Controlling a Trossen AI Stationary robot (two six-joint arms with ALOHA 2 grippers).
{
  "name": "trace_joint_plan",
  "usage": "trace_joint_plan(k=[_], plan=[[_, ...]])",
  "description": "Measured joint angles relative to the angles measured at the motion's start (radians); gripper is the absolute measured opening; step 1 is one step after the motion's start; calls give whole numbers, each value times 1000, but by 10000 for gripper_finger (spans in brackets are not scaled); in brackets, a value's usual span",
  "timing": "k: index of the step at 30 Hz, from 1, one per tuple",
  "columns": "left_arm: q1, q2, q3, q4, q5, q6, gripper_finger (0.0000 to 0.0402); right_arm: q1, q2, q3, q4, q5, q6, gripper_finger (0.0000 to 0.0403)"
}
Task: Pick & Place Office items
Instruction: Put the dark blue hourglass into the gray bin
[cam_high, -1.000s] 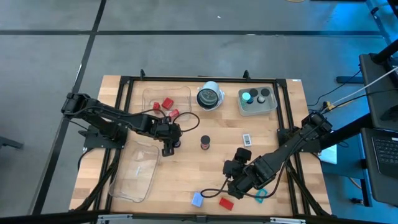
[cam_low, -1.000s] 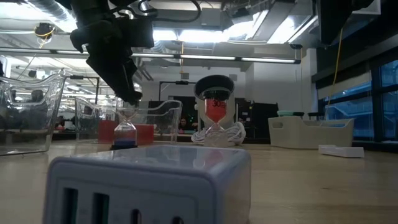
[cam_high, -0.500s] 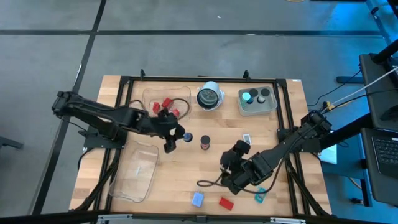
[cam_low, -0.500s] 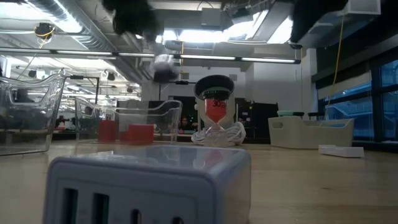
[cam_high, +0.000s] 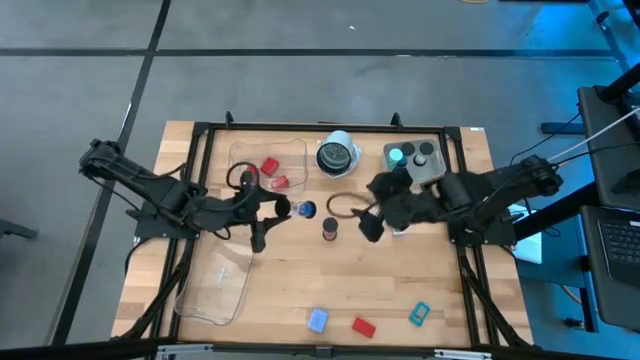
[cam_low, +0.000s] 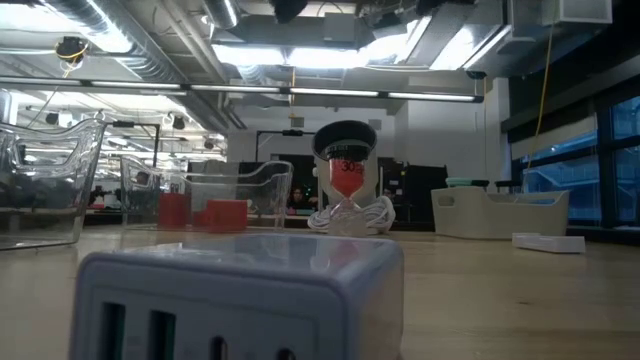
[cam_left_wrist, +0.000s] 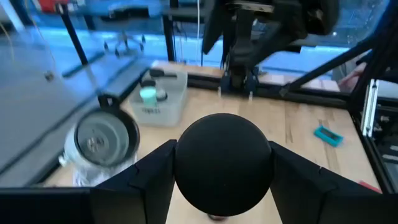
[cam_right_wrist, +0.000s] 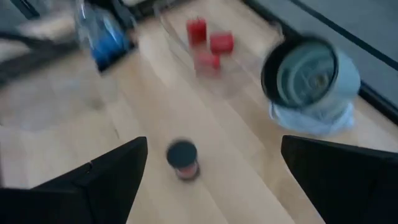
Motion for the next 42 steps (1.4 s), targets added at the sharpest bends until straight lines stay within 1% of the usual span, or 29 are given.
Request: trace_joint_plan(k=[3, 6, 10, 12, 15, 17, 19, 22, 24, 26, 28, 30, 32, 34, 36, 37, 39, 42], plan=[[-18, 14, 0, 65, -29, 81, 212, -25, -28, 0, 65, -8, -50, 372], [-32, 35, -1, 148, -42, 187, 212, -27, -31, 0, 92, 51, -74, 372], [-38, 69, -1, 215, -45, 266, 212, -27, -32, -9, 91, 94, -124, 372], [-38, 83, -1, 223, -54, 270, 212, -37, -33, -28, 42, 136, -134, 372], [-38, 99, -2, 222, -55, 264, 212, -84, -41, -70, -131, 137, -56, 372], [-39, 103, -2, 222, -55, 255, 212, -126, -64, -121, -235, 105, 32, 372], [-39, 104, -2, 222, -58, 248, 212, -162, -105, -197, -289, 29, 54, 372], [-38, 104, -2, 222, -59, 241, 214, -200, -193, -336, -261, -70, 74, 372], [-32, 104, -2, 223, -59, 235, 216, -215, -267, -432, -206, -90, 91, 372], [-25, 104, -2, 223, -59, 227, 217, -219, -357, -541, -93, -67, 96, 372], [-15, 104, -2, 223, -59, 213, 218, -218, -457, -669, 128, -70, 60, 372], [-3, 109, -2, 225, -59, 206, 219, -217, -546, -817, 441, -123, -11, 372], [6, 116, -2, 225, -58, 206, 219, -217, -606, -954, 806, -175, -59, 372], [14, 126, -2, 239, -56, 206, 219, -217, -622, -1074, 1175, -212, -91, 372], [21, 142, -2, 264, -54, 216, 220, -217, -616, -1162, 1455, -230, -114, 372], [23, 150, -2, 283, -51, 228, 220, -217, -604, -1187, 1556, -232, -131, 372], [23, 168, -2, 338, -49, 268, 220, -217, -586, -1223, 1666, -245, -145, 372], [24, 202, -2, 437, -42, 368, 220, -215, -553, -1223, 1687, -266, -135, 372]])
